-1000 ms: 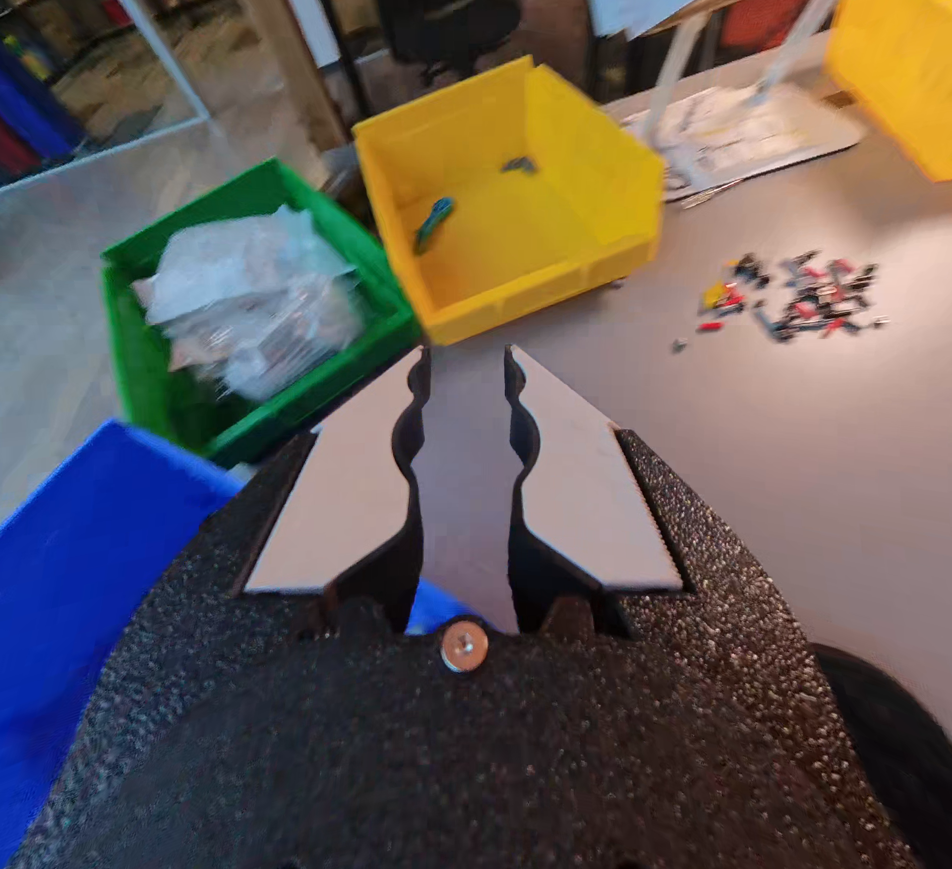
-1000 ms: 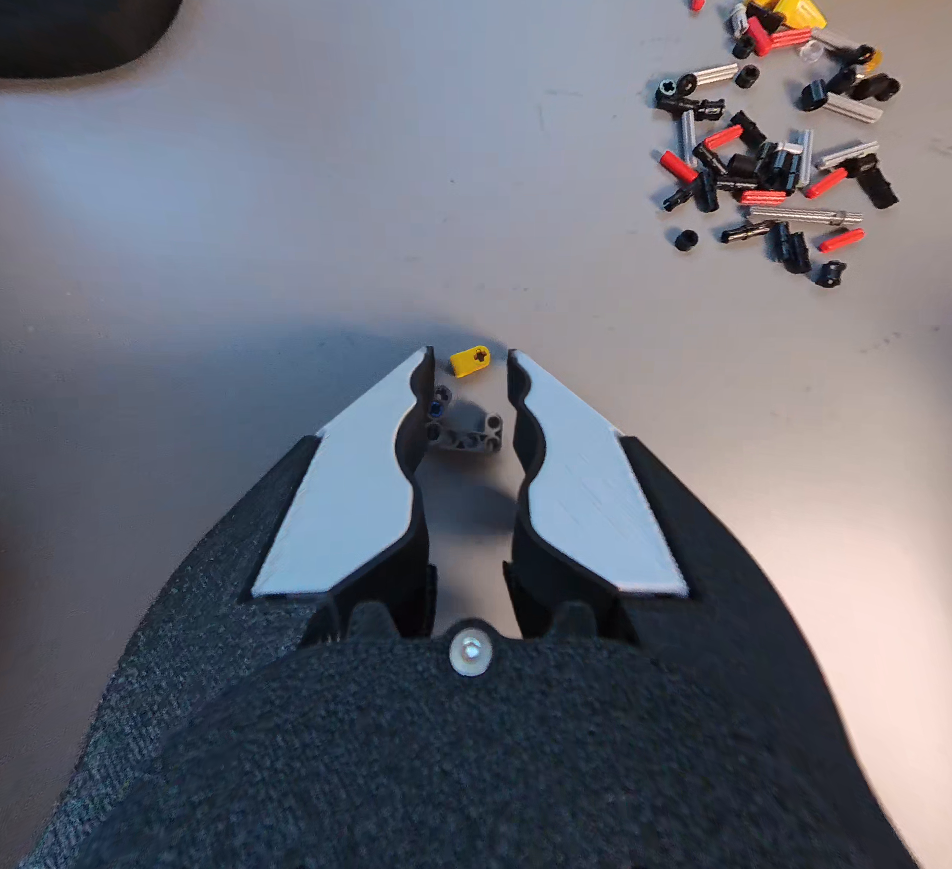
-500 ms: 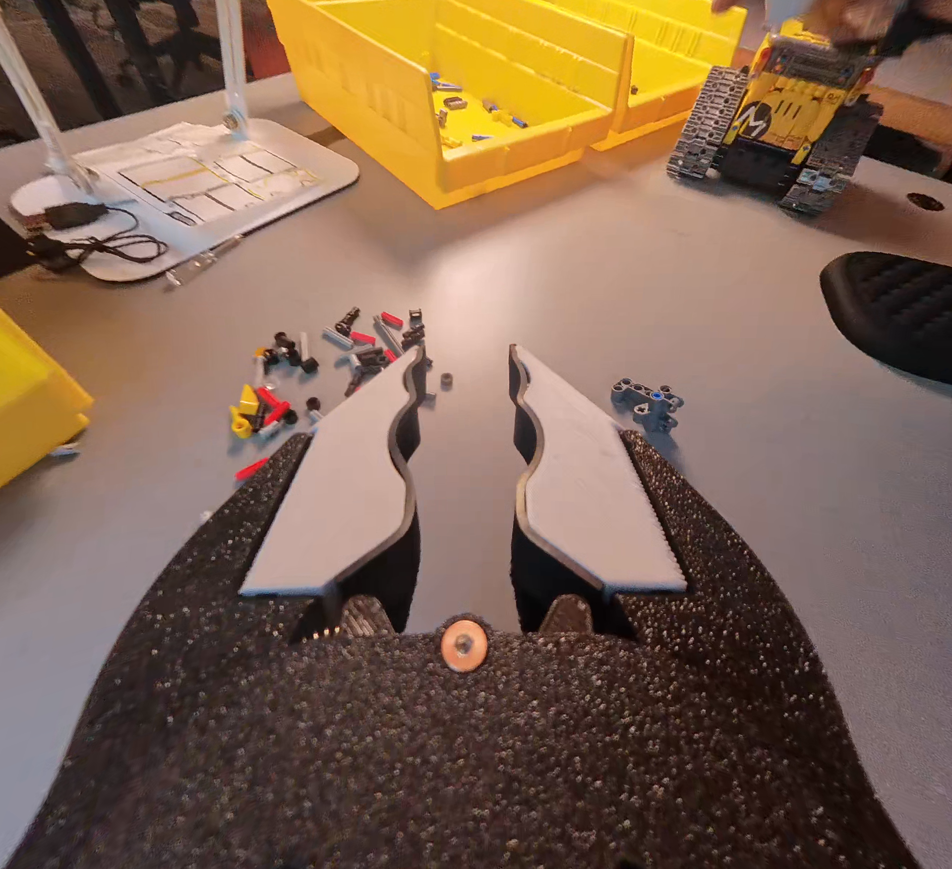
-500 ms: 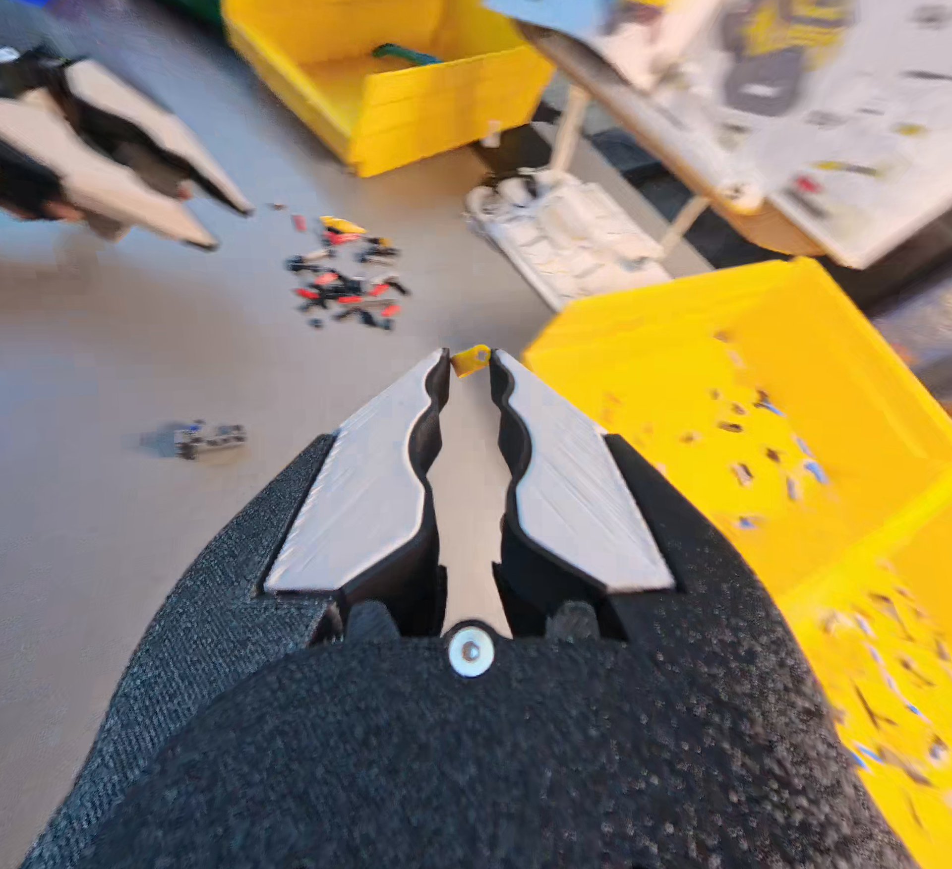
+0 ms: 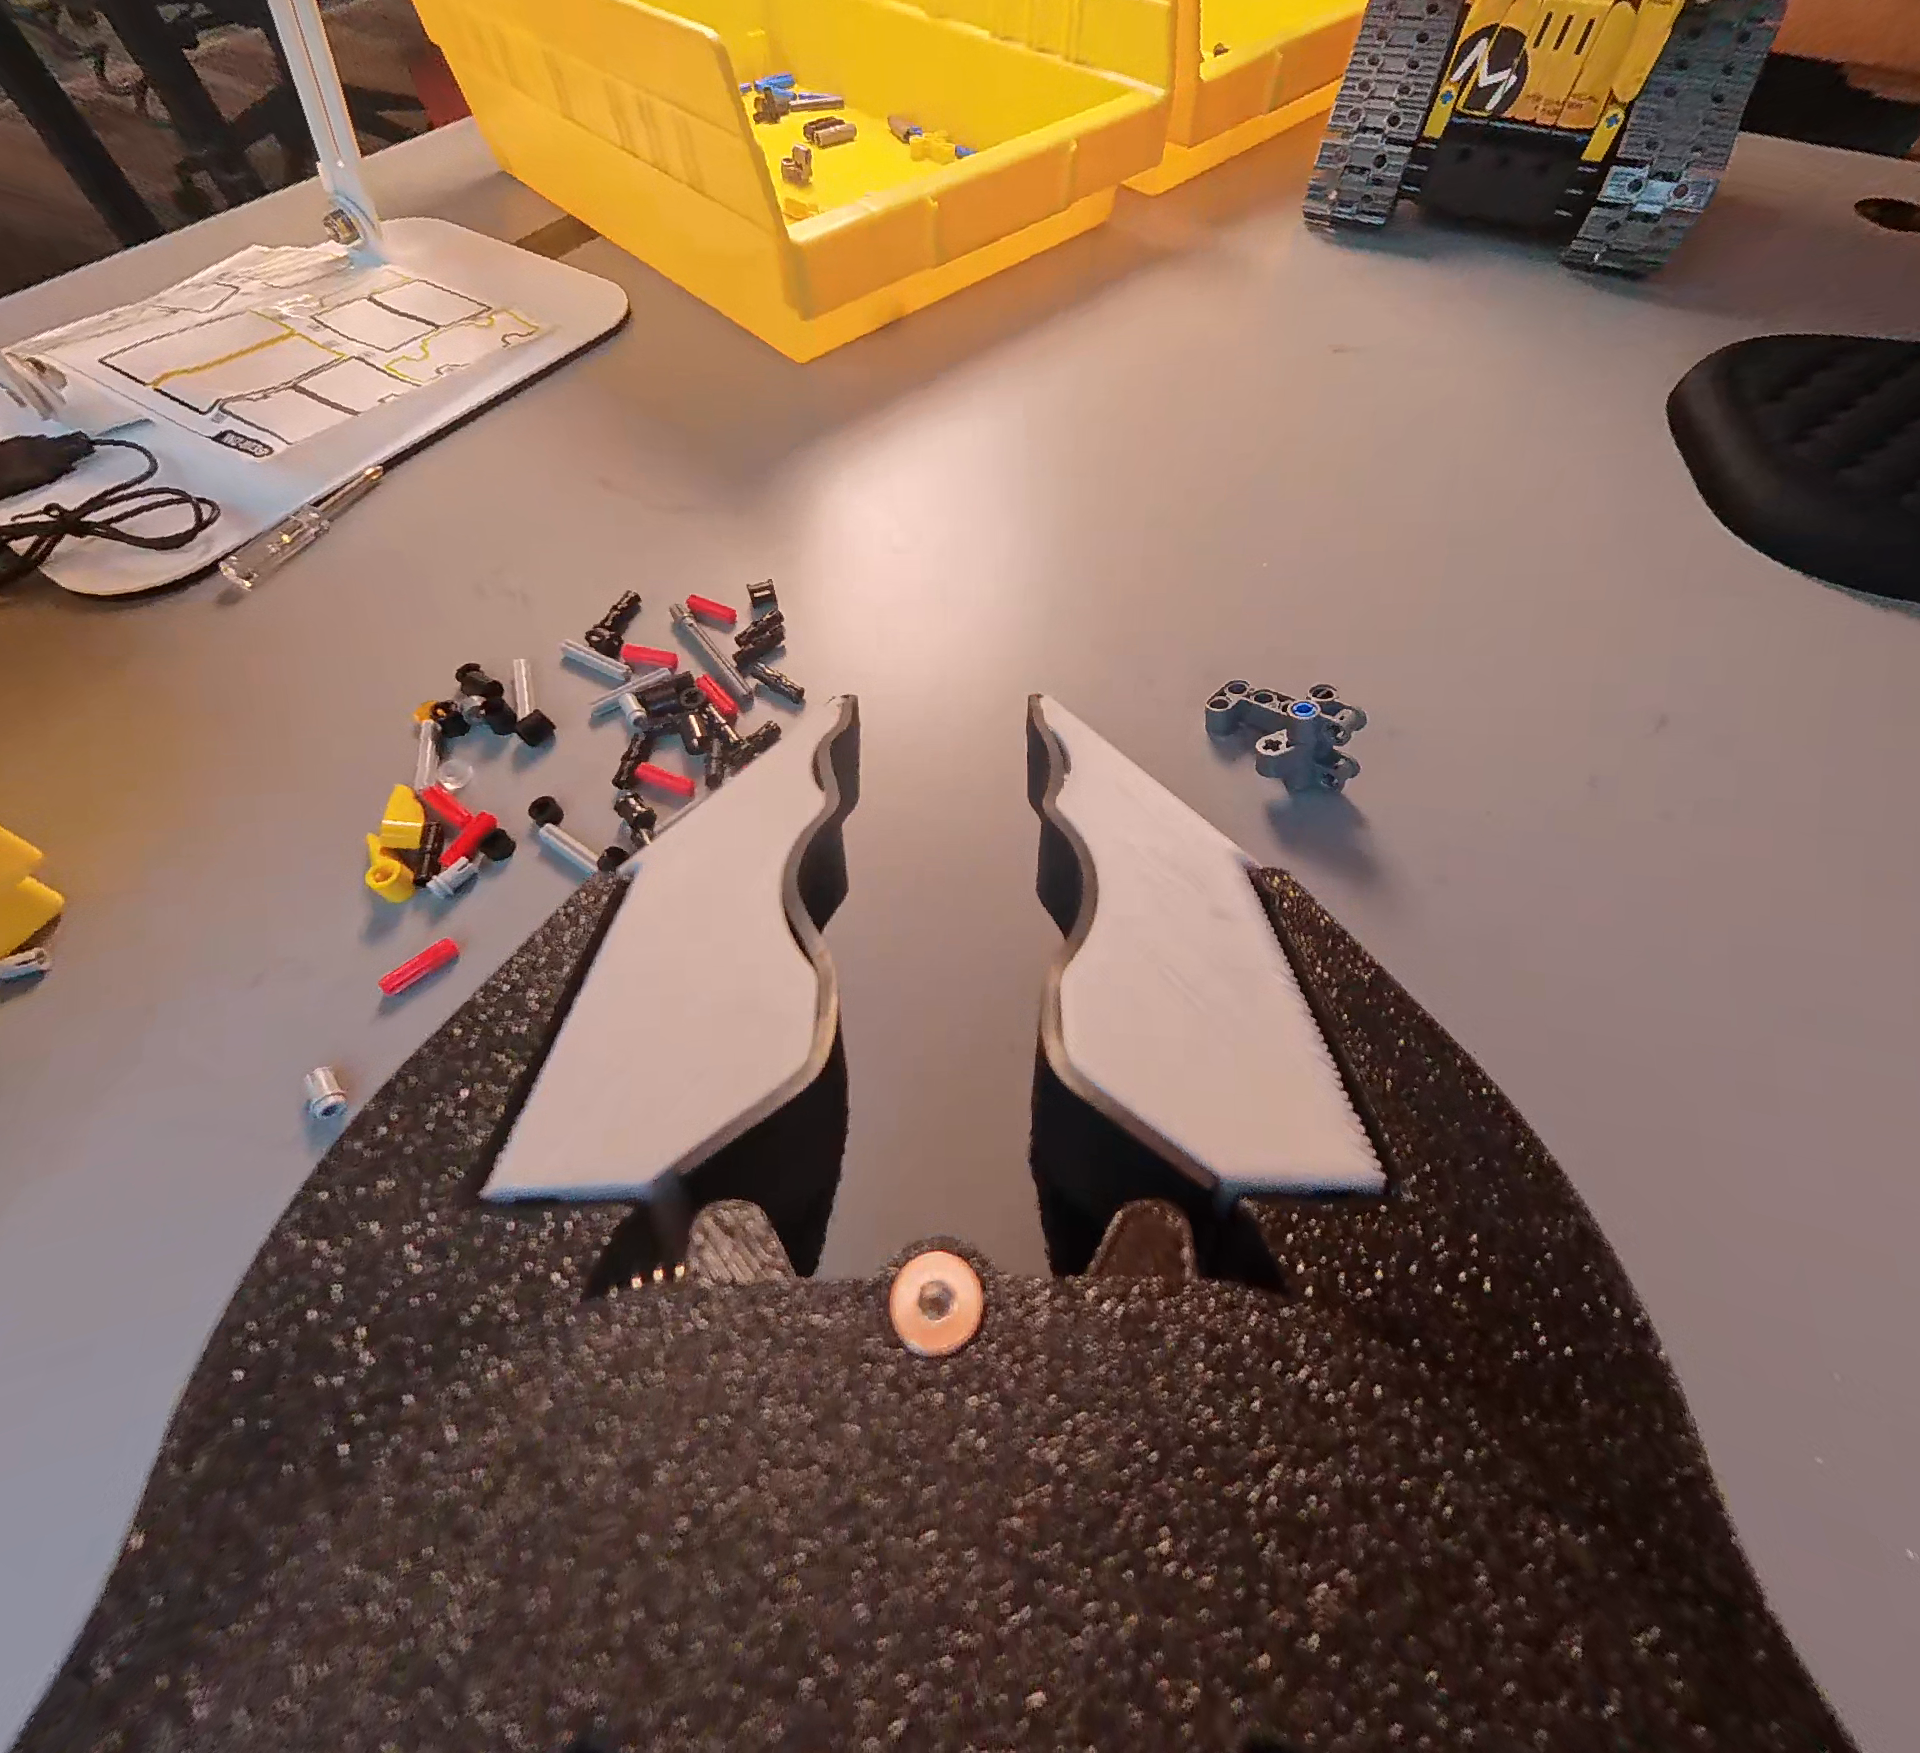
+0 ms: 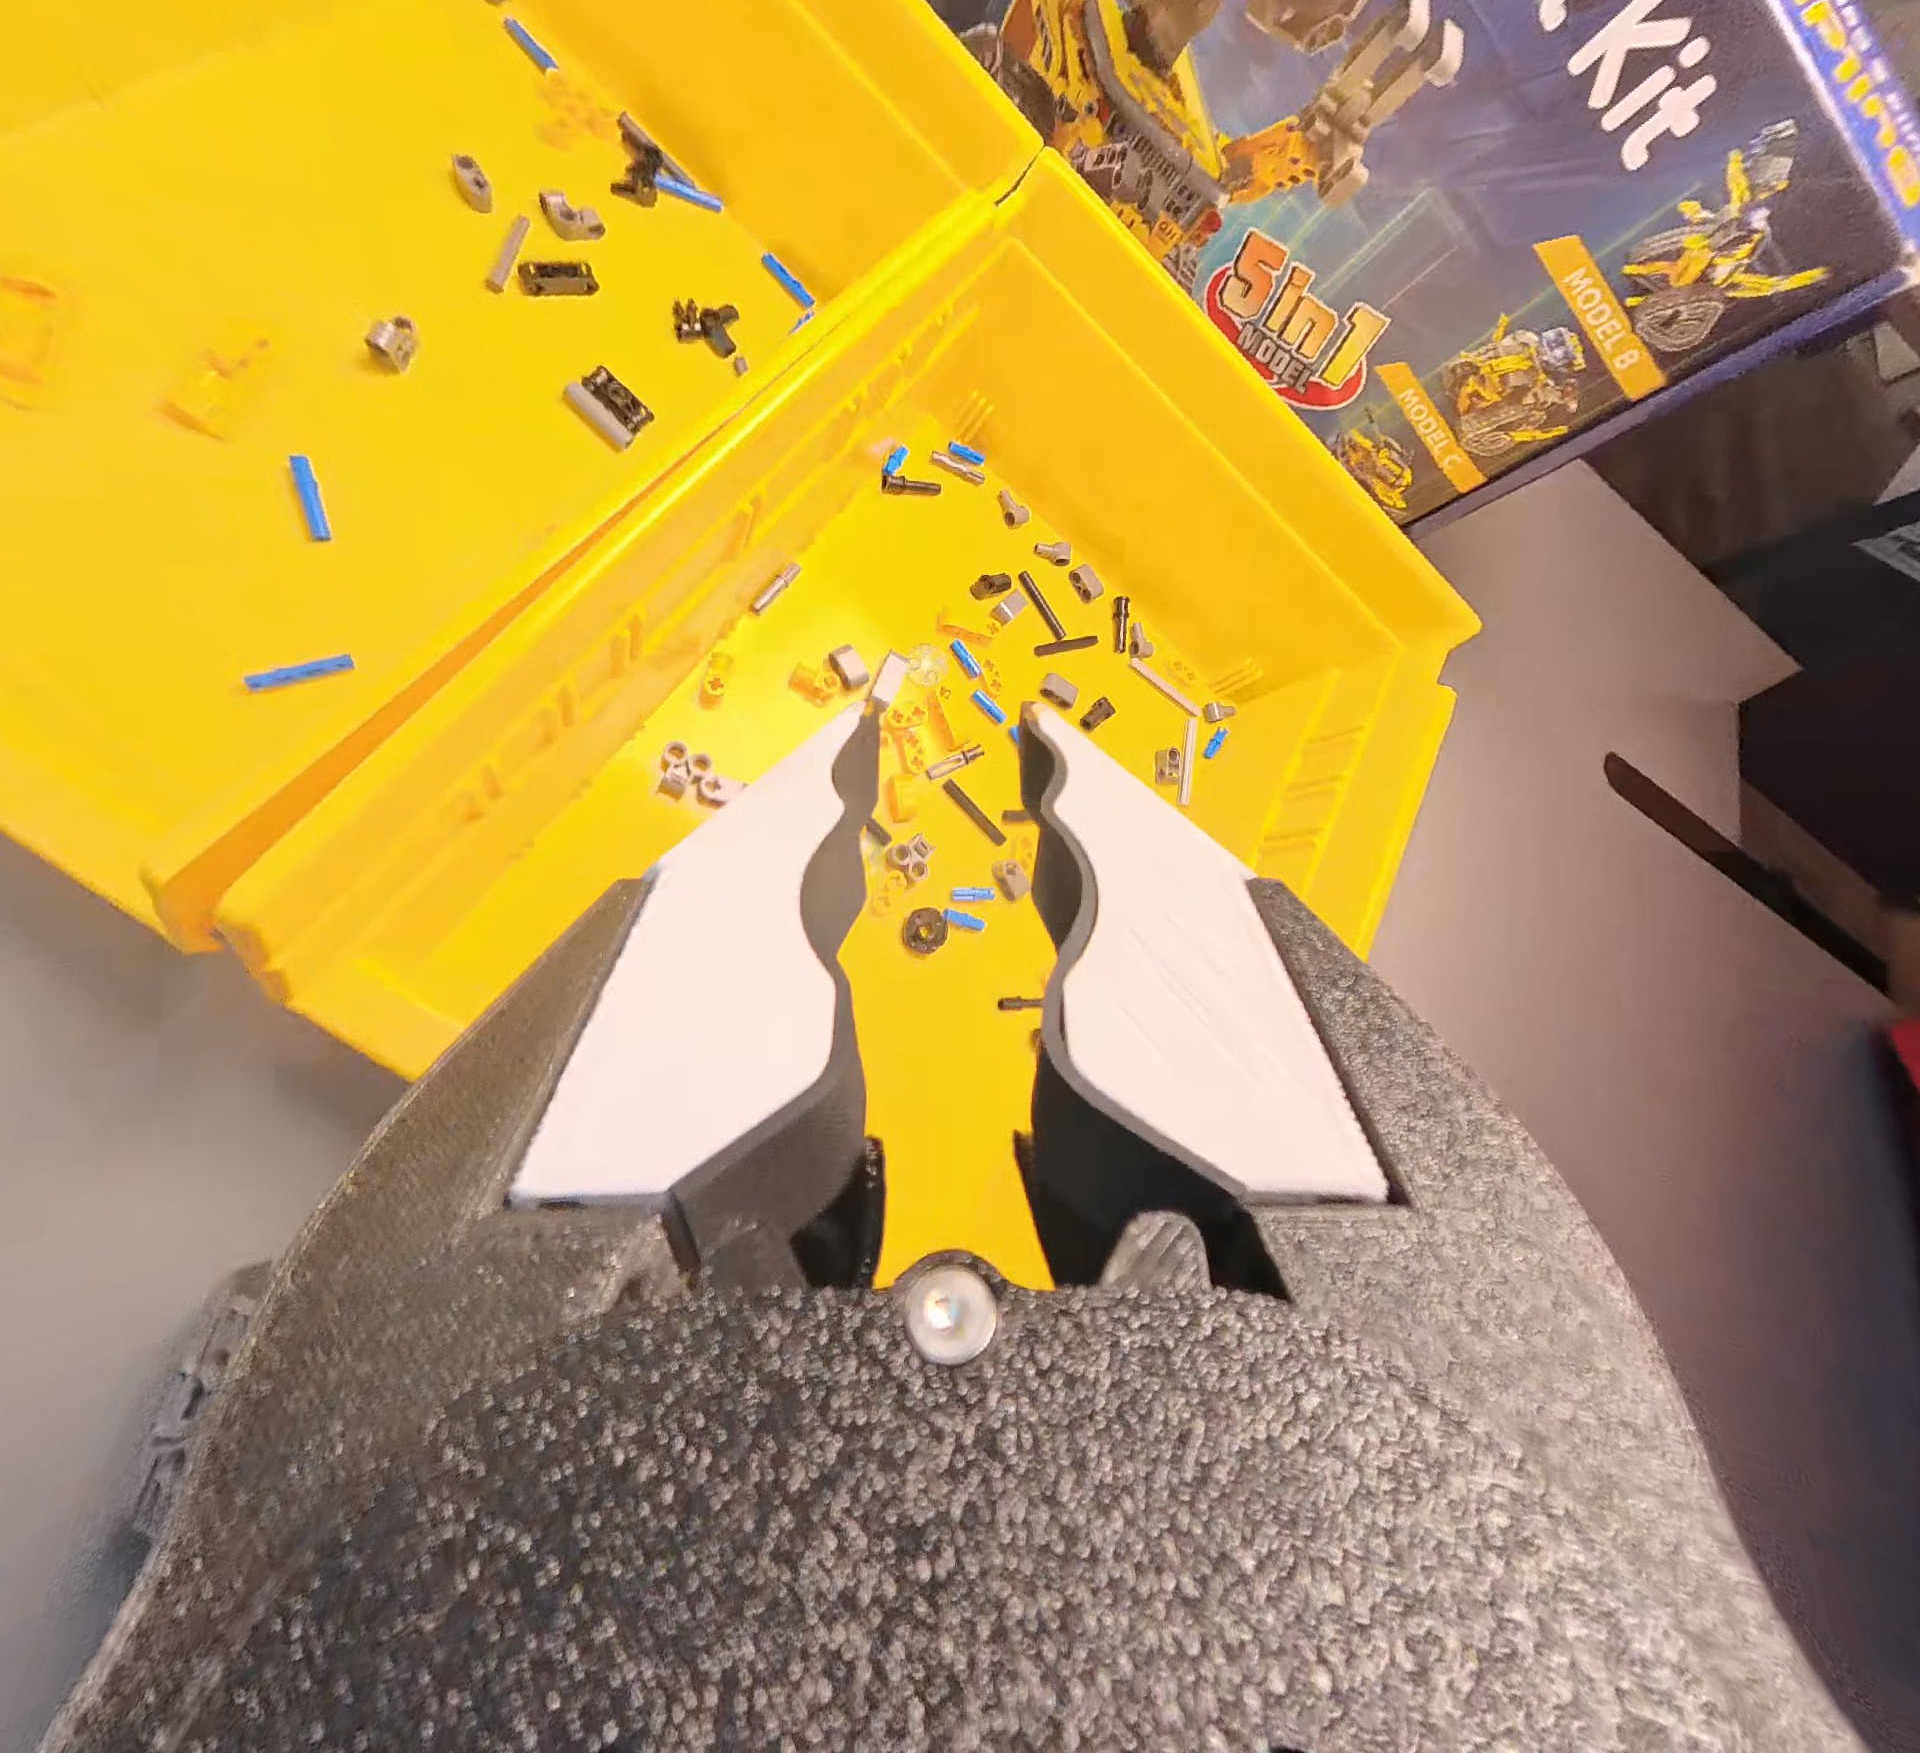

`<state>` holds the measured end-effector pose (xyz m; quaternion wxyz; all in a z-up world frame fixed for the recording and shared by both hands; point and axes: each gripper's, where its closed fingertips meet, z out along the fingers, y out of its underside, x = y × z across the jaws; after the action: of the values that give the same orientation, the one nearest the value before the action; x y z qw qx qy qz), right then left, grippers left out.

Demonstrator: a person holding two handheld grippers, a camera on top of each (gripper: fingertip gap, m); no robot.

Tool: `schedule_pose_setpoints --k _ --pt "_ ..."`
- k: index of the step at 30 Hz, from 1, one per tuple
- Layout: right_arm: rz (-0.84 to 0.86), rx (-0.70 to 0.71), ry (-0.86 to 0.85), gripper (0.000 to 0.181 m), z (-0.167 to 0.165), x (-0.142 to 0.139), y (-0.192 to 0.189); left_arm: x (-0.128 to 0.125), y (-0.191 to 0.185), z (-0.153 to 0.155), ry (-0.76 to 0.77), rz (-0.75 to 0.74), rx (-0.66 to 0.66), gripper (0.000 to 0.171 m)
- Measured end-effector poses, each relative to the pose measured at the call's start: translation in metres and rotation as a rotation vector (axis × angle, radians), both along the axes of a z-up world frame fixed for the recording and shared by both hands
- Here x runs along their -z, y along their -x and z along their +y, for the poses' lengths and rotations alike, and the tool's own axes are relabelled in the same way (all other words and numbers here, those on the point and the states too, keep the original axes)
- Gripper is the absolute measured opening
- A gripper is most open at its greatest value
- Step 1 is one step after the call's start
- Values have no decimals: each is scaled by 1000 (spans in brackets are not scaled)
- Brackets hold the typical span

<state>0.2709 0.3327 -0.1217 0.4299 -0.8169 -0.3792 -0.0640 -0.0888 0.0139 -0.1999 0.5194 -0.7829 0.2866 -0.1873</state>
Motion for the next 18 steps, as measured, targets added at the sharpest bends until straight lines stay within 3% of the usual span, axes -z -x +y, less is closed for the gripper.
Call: schedule_pose_setpoints --k 4,8,11,14,16,18 --pt "137 -96 -109 30 -27 -38 39 -1 -2 -2 2 -9 18 32" --pt "268 -468 -33 29 -129 -45 135 2 -6 -4 6 11 46 32" --pt "300 -778 144 29 -232 -12 200 4 -10 -8 -4 40 70 32" --pt "248 -1002 277 30 -316 36 241 6 -16 -12 -22 75 103 31" --pt "191 -1098 314 32 -350 67 258 8 -19 -16 -37 107 127 31" --pt "145 -1112 333 35 -362 93 272 10 -23 -19 -55 141 153 30"
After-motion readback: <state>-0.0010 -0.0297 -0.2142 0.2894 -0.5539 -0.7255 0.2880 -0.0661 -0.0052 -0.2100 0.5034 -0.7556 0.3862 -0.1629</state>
